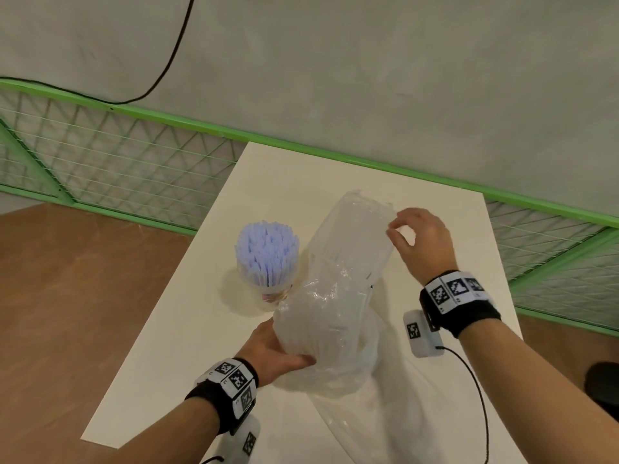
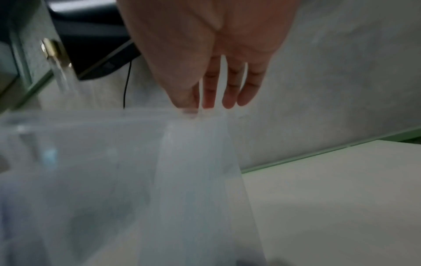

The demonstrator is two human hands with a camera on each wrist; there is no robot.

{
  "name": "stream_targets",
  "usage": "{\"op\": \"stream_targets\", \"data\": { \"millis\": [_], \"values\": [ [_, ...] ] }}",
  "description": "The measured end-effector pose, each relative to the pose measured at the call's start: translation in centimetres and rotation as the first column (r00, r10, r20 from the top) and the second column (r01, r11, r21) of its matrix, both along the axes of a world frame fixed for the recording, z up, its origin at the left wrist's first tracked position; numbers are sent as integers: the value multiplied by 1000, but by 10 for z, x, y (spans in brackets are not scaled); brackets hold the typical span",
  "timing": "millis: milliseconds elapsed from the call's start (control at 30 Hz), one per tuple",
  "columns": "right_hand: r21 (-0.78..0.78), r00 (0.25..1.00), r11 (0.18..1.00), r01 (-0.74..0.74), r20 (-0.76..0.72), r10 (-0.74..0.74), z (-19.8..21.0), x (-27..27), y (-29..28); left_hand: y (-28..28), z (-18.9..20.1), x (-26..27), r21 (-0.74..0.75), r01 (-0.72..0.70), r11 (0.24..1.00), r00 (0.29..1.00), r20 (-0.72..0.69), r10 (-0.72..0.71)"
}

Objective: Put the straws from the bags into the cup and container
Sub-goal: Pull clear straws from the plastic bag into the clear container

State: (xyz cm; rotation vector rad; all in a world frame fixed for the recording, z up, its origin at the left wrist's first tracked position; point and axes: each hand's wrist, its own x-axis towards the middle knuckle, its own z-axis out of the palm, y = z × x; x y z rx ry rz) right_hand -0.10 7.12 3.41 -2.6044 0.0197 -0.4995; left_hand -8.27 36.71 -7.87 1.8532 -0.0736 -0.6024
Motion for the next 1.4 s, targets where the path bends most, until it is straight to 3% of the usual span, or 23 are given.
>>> {"op": "stream_targets", "data": {
  "millis": [100, 233, 367, 500, 600, 767, 833, 900, 967, 1033, 1200, 1300, 1400],
  "values": [
    [-77, 999, 997, 1, -40, -4, -7, -1, -1, 0, 0, 0, -2, 2, 1000, 1000, -1, -2],
    [-49, 992, 998, 50, -112, -55, 9, 8, 0, -1, 2, 1, 6, 6, 1000, 1000, -1, -6],
    [-47, 953, 999, -4, -303, -10, 13, 33, 12, -1, 2, 1, 21, 8, 1000, 1000, 1, -8],
    [-26, 890, 999, 36, -453, -44, 9, 53, 21, -1, 3, 1, 25, 4, 1000, 1000, 0, -4],
    [9, 890, 998, 63, -453, -52, 11, 59, 18, -1, 4, 0, -1, -6, 1000, 1000, -6, 6],
    [57, 886, 998, -30, -461, 53, 12, 57, 13, -1, 3, 1, -9, -5, 1000, 1000, 1, 5],
    [63, 940, 997, -34, -336, 53, 18, 48, 13, -1, 3, 1, -14, 2, 1000, 1000, 0, -2],
    [87, 990, 994, -66, -120, 77, 30, 29, 14, 0, 2, 1, -14, 6, 1000, 1000, 1, -6],
    [126, 990, 982, -140, 7, 140, 43, -2, 20, 1, 1, 0, -24, 4, 1000, 1000, 0, -4],
    [129, 976, 968, -215, -19, 219, 52, -42, 28, 1, 2, -1, -41, -1, 999, 1000, -1, 1],
    [157, 873, 923, -352, -302, 384, 36, -110, 43, 0, 2, -8, -85, -34, 996, 999, -34, 31],
    [162, 856, 917, -365, -330, 399, 22, -116, 48, 0, 1, -10, -116, -30, 993, 999, -34, 26],
    [251, 890, 920, -299, -274, 364, 14, -116, 51, 1, 3, -11, -142, -31, 989, 999, -37, 26]
  ]
}}
